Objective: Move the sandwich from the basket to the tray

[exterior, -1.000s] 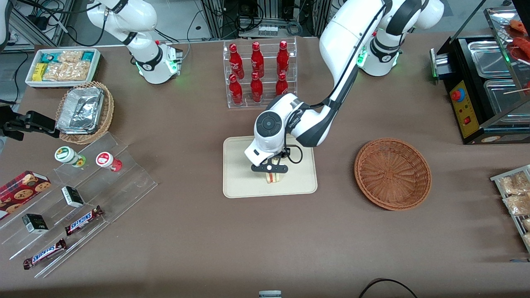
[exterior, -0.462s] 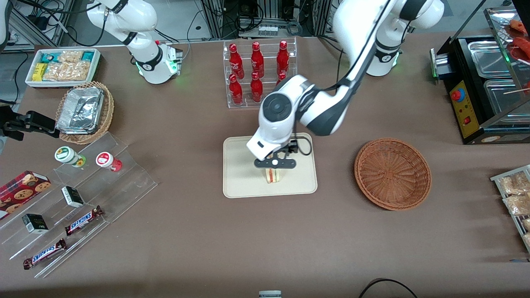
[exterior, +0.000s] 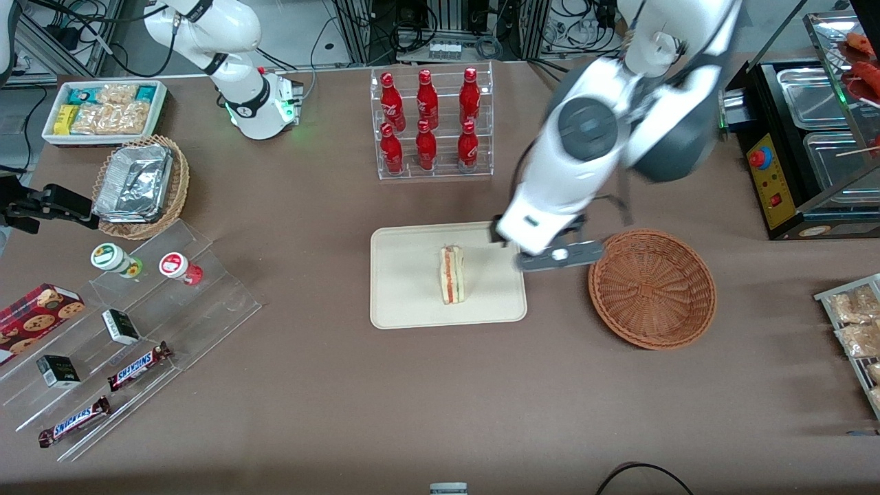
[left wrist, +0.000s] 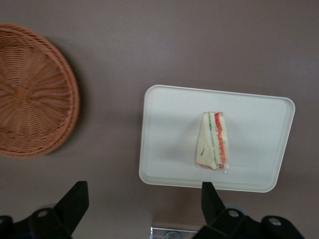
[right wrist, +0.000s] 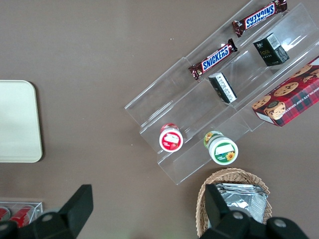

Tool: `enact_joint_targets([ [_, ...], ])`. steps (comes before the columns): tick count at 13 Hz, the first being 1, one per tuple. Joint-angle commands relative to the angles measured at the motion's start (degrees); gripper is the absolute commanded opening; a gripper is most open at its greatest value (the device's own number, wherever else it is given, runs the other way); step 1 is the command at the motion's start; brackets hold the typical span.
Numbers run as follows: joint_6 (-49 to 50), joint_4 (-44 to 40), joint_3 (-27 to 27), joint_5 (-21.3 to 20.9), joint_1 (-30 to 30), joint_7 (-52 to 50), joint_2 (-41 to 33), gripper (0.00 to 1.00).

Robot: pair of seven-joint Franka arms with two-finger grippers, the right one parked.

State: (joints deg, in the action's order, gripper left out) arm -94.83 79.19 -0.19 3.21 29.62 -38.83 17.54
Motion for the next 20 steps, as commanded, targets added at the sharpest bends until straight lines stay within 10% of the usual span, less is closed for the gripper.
enact_joint_targets([
  [1,4.72,2.19,-0.43,-0.66,-3.5,3.91,-5.66,1.0],
  [13,13.0,12.38,-0.51,-1.28,-23.72,33.89,-21.23,1.0],
  [20,13.97,12.22,2.12,-1.28,-24.35,41.38,-23.52,1.0],
])
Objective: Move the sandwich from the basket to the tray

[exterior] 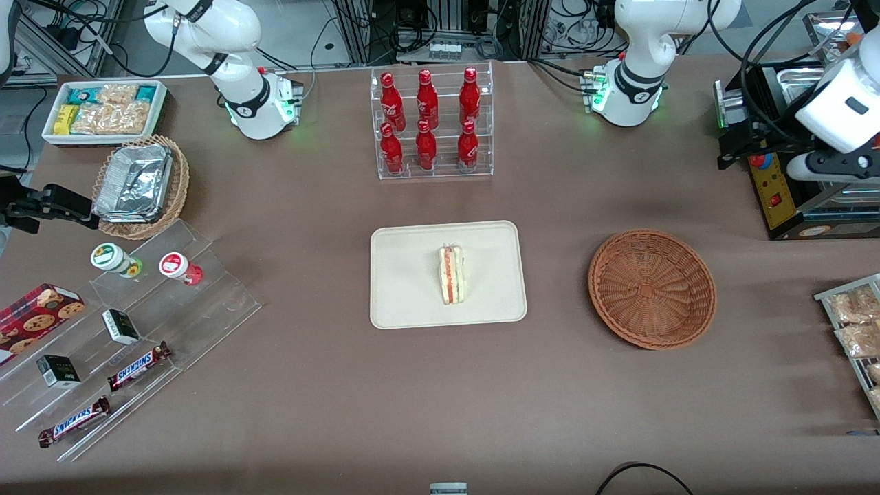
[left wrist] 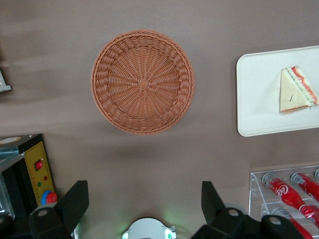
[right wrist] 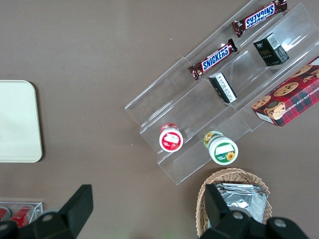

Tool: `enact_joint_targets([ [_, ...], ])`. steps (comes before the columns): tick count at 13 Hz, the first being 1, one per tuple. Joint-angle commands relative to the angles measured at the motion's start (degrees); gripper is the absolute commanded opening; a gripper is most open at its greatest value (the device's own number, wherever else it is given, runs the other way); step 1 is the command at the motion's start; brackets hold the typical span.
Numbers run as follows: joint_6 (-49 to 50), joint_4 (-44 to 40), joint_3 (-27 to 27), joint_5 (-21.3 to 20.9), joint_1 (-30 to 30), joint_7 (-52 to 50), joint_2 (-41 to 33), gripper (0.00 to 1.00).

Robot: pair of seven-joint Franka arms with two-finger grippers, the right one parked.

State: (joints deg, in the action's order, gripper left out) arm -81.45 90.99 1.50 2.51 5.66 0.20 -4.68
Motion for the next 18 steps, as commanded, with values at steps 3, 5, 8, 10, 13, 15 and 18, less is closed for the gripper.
enact_joint_targets([
  [3,1.82,-6.33,0.18,-1.28,-0.3,2.17,2.91,1.0],
  [5,1.48,-6.96,0.35,-0.67,-0.48,3.56,2.92,1.0],
  [8,1.21,-6.88,0.09,-3.02,-0.39,3.84,3.1,1.0],
  [10,1.3,-6.96,-0.18,-4.88,-0.39,3.84,4.23,1.0],
  [13,1.3,-7.4,-0.44,-4.44,-0.22,3.4,5.38,1.0],
  [15,1.21,-7.32,-0.79,-4.88,-0.21,3.49,5.56,1.0],
  [18,1.3,-7.32,-0.71,-4.97,-0.3,3.66,5.56,1.0],
])
